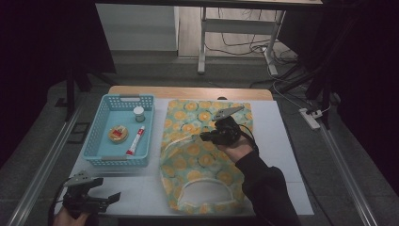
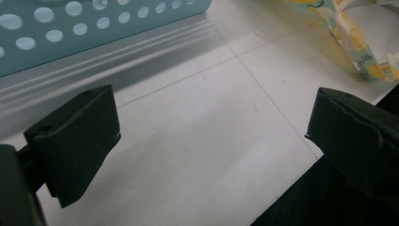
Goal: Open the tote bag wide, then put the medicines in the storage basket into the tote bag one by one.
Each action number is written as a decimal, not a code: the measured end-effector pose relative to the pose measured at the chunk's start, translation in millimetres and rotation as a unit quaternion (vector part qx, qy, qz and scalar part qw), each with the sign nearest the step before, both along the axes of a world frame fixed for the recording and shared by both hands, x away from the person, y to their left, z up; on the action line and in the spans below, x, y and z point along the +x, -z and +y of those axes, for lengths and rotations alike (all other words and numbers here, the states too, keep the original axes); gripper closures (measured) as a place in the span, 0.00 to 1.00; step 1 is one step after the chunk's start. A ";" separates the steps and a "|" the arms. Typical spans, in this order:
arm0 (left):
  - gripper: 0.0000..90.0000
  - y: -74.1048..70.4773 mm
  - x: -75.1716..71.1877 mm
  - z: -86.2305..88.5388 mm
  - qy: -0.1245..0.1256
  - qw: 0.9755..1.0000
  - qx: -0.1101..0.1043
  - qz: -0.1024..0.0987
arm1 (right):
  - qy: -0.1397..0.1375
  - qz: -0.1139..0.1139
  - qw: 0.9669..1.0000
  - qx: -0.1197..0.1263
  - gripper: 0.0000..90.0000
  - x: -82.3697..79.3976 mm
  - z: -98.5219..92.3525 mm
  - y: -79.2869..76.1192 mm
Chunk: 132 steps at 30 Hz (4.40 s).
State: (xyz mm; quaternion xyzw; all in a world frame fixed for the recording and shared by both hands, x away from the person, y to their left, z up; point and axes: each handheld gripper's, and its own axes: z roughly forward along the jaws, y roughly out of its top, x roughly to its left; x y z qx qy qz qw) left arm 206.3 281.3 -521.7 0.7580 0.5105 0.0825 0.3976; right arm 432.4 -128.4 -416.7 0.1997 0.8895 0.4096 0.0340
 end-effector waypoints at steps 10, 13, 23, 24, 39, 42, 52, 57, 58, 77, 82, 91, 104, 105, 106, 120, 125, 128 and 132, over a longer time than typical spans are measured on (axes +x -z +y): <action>0.03 0.0 -0.3 0.2 -0.001 1.000 0.000 0.000 | 0.010 -0.003 1.000 0.002 1.00 6.5 0.3 -5.6; 0.03 -0.1 -0.5 0.2 -0.002 1.000 0.000 0.000 | 0.012 -0.004 1.000 0.006 1.00 8.2 -0.4 -7.6; 0.02 -0.6 -0.8 -0.9 -0.007 1.000 0.005 -0.001 | 0.008 -0.005 1.000 0.006 1.00 6.3 0.9 -4.7; 0.02 -0.7 -0.5 -1.2 -0.008 1.000 0.007 0.000 | 0.008 -0.006 1.000 0.006 1.00 6.3 0.8 -4.8; 0.00 -1.5 -1.3 0.0 -0.022 1.000 0.005 -0.001 | 0.002 -0.005 1.000 0.011 1.00 3.9 -0.5 -0.9; 0.00 -1.7 -1.2 0.2 -0.022 1.000 0.005 -0.003 | -0.002 -0.001 1.000 0.014 1.00 3.0 -0.2 -1.0; 0.00 -7.6 -0.4 2.6 -0.022 1.000 0.002 -0.014 | -0.007 0.000 1.000 0.015 1.00 1.3 0.8 -0.6; 0.00 -12.7 2.2 1.2 -0.012 1.000 0.007 -0.012 | -0.007 -0.001 1.000 0.016 1.00 1.5 0.2 -0.8; 0.00 -13.5 2.7 1.2 -0.009 1.000 0.007 -0.013 | -0.007 -0.001 1.000 0.015 1.00 1.6 0.2 -0.6; 0.00 -32.9 14.2 7.9 0.020 0.998 -0.005 -0.052 | -0.007 -0.001 1.000 0.011 1.00 2.5 -0.4 0.1; 0.00 -38.9 19.9 8.0 0.019 0.998 0.002 -0.061 | -0.007 -0.002 1.000 0.012 1.00 2.5 -0.9 -0.2; 0.00 -47.3 37.3 11.1 0.012 0.998 -0.004 -0.058 | -0.006 -0.001 1.000 0.012 1.00 3.1 -1.2 -0.4; 0.00 -50.5 62.1 12.9 -0.002 0.999 0.016 -0.052 | -0.004 -0.003 1.000 0.011 1.00 4.5 -2.0 0.6; 0.00 -50.8 63.7 13.3 -0.003 0.998 0.018 -0.053 | -0.004 -0.003 1.000 0.011 1.00 4.7 -2.0 0.7; 0.00 -51.0 65.2 14.0 -0.004 0.998 0.017 -0.055 | -0.003 -0.003 1.000 0.011 1.00 4.8 -2.0 0.8; 0.00 -49.6 92.3 18.9 -0.010 0.998 0.004 -0.055 | 0.000 -0.002 1.000 0.010 1.00 5.7 -3.4 1.9; 0.00 -50.7 103.3 18.2 -0.006 0.999 0.010 -0.047 | 0.001 -0.004 1.000 0.010 1.00 5.5 -3.8 1.6; 0.00 -52.0 109.0 18.2 -0.003 0.999 0.014 -0.043 | 0.001 -0.006 1.000 0.011 1.00 4.8 -3.6 0.9; 0.00 -52.0 115.2 19.5 -0.009 0.999 0.022 -0.040 | 0.000 -0.006 1.000 0.011 1.00 5.0 -4.1 0.8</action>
